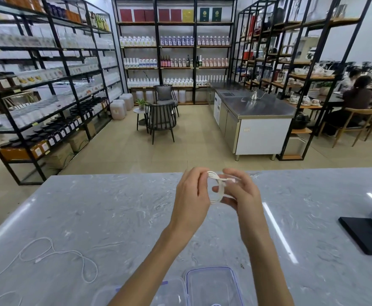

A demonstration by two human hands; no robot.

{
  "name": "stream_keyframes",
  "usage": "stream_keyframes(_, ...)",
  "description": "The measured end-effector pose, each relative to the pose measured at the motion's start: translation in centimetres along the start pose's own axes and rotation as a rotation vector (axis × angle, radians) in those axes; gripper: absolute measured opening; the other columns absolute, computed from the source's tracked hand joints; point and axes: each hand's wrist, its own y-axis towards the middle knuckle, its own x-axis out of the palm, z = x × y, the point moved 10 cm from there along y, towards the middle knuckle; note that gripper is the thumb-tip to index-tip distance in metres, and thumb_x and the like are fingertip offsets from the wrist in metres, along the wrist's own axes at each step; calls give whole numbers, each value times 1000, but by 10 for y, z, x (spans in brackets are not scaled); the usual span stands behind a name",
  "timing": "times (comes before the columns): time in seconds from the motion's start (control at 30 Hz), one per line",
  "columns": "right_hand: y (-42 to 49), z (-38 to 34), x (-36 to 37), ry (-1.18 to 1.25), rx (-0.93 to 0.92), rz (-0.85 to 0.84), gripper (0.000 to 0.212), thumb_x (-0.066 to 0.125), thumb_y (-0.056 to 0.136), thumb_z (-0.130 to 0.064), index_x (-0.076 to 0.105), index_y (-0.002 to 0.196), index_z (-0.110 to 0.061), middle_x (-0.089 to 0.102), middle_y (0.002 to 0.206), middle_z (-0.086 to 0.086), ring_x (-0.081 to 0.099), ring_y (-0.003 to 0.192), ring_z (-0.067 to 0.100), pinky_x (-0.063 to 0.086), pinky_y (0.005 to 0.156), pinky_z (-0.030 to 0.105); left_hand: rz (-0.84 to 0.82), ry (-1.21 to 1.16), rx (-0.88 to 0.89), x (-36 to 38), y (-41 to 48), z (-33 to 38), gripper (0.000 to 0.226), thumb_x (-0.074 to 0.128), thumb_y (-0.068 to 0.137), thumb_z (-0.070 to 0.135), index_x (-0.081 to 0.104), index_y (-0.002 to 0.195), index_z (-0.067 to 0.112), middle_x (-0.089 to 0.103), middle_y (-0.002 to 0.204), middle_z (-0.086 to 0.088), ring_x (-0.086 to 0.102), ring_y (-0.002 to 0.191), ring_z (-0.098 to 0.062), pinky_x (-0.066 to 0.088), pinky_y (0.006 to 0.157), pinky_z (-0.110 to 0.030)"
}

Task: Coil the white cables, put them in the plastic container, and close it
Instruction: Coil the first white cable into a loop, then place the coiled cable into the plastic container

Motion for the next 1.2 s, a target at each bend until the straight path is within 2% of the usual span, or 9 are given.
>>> stream_keyframes(0.1, -7, 15, 6, -121, 121, -191, 25, 49, 100, -25, 72, 110, -24, 77, 100, -1, 74, 89, 16, 59, 69, 23, -36, -26, -23, -5, 3, -12, 19, 45, 102, 13, 63, 97, 15, 58, 87, 7, 53, 77, -2, 37, 69, -11)
stream_keyframes(0.2, -7, 22, 2, -154, 151, -180, 22, 54, 98, -22, 75, 105, -21, 77, 87, 0, 72, 75, 12, 58, 64, 22, -70, -125, -99, -4, 3, -24, 19, 46, 101, 14, 65, 98, 16, 57, 77, 8, 54, 68, -8, 42, 62, -18)
stream_keyframes(0.3, -4, 29, 1, -131, 192, -203, 22, 59, 95, -15, 78, 98, -26, 73, 78, -2, 65, 67, 8, 55, 62, 18, -166, -318, -246, 2, -4, -40, 17, 47, 102, 13, 64, 104, 13, 60, 76, -4, 59, 63, -16, 53, 53, -30)
stream_keyframes(0.53, -3, 60, 10, -59, 315, -226, 23, 66, 90, -21, 74, 111, -26, 73, 88, -4, 60, 74, 2, 47, 69, 17, -391, -469, -520, 0, -41, -82, 17, 57, 97, 8, 62, 112, 2, 76, 98, -12, 72, 84, -26, 59, 78, -35)
stream_keyframes(0.7, -29, 105, 43, -148, 357, -309, 23, 60, 93, -35, 73, 112, -34, 76, 106, -4, 60, 79, 6, 49, 70, 20, -169, -485, -678, -39, -85, -129, 13, 59, 94, 3, 64, 106, 2, 76, 95, -16, 74, 80, -29, 61, 73, -36)
stream_keyframes(0.8, -51, 144, 63, -132, 452, -329, 25, 63, 92, -28, 71, 115, -31, 76, 104, -7, 63, 83, 8, 51, 73, 19, -73, -498, -755, -63, -121, -156, 12, 60, 94, 1, 64, 104, -1, 75, 94, -18, 74, 77, -28, 60, 67, -32)
stream_keyframes(1.07, -120, 237, 104, -106, 742, -465, 26, 70, 86, -11, 71, 112, -6, 77, 98, 12, 73, 82, 15, 60, 71, 21, -23, -374, -977, -112, -213, -215, 15, 56, 96, 1, 64, 108, -5, 70, 92, -21, 69, 69, -17, 58, 63, -25)
stream_keyframes(1.13, -137, 258, 105, -124, 791, -458, 23, 70, 86, -9, 72, 108, -5, 77, 95, 10, 73, 77, 12, 58, 67, 18, -95, -224, -1001, -121, -233, -231, 16, 56, 97, 7, 67, 106, 1, 70, 89, -15, 64, 59, -8, 52, 57, -18)
stream_keyframes(1.2, -150, 277, 97, -139, 824, -407, 20, 69, 87, -8, 73, 106, -5, 75, 94, 12, 71, 78, 13, 57, 65, 16, -118, 67, -972, -139, -246, -249, 16, 56, 97, 13, 70, 102, 7, 70, 89, -10, 61, 64, -9, 49, 62, -18)
